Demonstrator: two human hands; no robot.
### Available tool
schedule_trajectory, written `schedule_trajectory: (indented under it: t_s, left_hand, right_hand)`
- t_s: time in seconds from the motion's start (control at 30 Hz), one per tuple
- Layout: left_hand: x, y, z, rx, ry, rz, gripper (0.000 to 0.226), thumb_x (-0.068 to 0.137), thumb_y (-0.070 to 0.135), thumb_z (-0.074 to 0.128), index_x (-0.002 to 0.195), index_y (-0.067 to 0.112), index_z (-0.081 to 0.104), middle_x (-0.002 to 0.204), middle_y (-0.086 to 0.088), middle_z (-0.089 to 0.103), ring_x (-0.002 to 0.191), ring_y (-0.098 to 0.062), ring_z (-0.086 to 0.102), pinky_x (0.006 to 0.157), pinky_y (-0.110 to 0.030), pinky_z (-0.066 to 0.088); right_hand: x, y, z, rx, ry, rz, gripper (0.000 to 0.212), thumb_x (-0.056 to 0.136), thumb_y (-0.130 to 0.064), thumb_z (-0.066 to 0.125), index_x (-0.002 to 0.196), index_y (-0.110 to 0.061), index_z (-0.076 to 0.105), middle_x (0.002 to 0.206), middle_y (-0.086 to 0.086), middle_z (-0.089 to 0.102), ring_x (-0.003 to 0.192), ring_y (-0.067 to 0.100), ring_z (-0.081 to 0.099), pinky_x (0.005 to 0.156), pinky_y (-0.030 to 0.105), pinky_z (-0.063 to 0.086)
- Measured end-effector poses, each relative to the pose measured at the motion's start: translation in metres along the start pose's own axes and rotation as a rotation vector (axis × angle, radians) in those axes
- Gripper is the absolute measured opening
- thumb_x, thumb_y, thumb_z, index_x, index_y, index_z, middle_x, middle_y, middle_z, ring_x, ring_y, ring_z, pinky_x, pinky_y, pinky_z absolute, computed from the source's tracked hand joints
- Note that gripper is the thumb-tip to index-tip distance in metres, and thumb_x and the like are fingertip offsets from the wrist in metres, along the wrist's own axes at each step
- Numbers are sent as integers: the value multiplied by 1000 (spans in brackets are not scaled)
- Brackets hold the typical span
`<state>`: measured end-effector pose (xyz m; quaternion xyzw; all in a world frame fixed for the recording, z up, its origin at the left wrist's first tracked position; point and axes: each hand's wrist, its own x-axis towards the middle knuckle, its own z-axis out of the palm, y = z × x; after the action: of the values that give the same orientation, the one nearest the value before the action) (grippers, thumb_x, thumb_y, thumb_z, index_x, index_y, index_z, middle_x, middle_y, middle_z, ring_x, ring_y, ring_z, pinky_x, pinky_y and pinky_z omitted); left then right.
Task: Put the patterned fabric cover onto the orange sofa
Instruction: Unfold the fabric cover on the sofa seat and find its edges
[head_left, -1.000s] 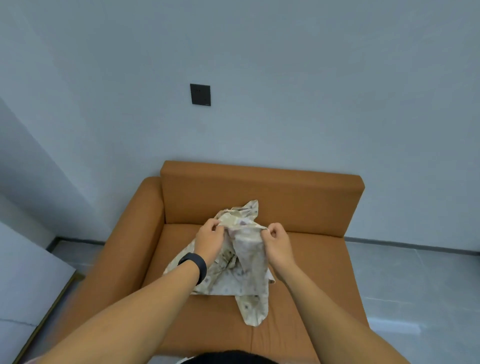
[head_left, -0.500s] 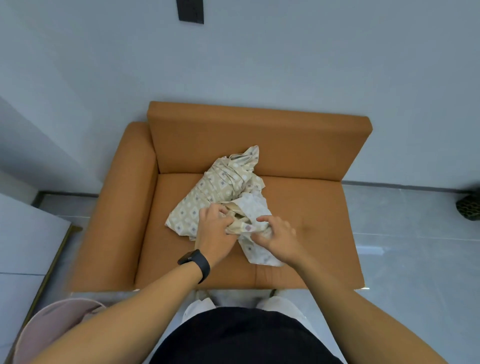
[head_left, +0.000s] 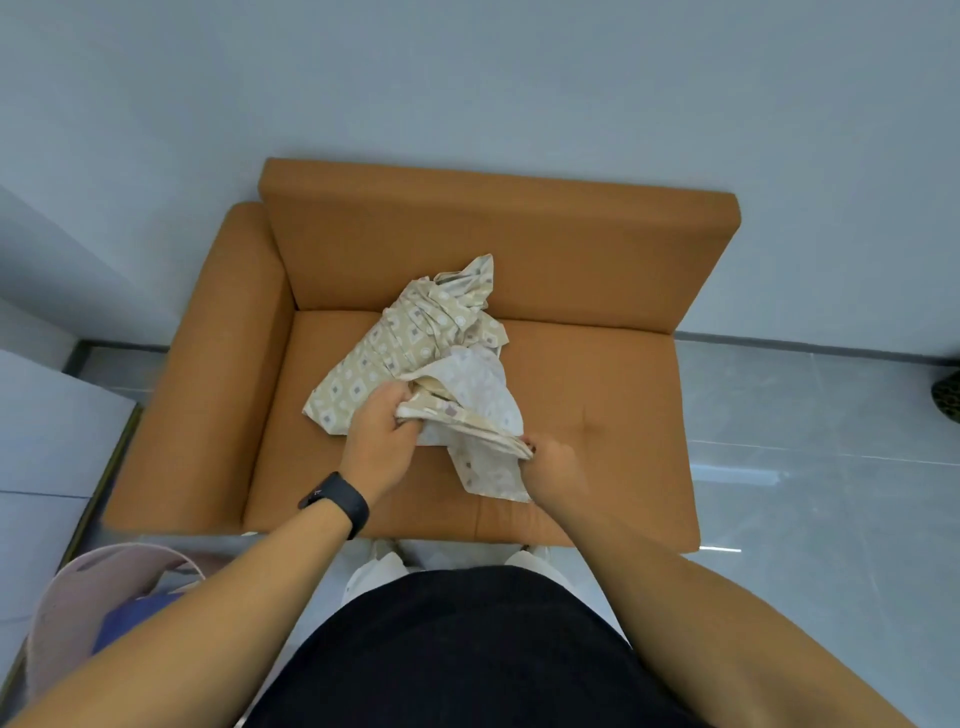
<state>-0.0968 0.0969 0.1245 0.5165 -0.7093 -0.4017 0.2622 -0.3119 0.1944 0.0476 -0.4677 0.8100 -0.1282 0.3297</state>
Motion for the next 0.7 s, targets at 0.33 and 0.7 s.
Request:
schedule_trajectory:
  t_s: [0.33,0.7]
  left_hand:
    - [19,24,-3,78,242,-129,38,92,0,47,67,23,30,68,4,37,60,-11,33,54,-32,23]
    - [40,77,4,81,168,-25,69,76,21,75,136,24,41,131,9,49,117,-9,50,93,-25,44]
  right_hand:
    - [37,-15,-95,636,503,288,30,93,-2,38,106,-17,61,94,-4,61,91,23,62,69,30,44]
    - [32,-123,-185,702,541,-287,27,84,-1,49,90,-21,66,82,-12,66,71,1,54,66,24,44]
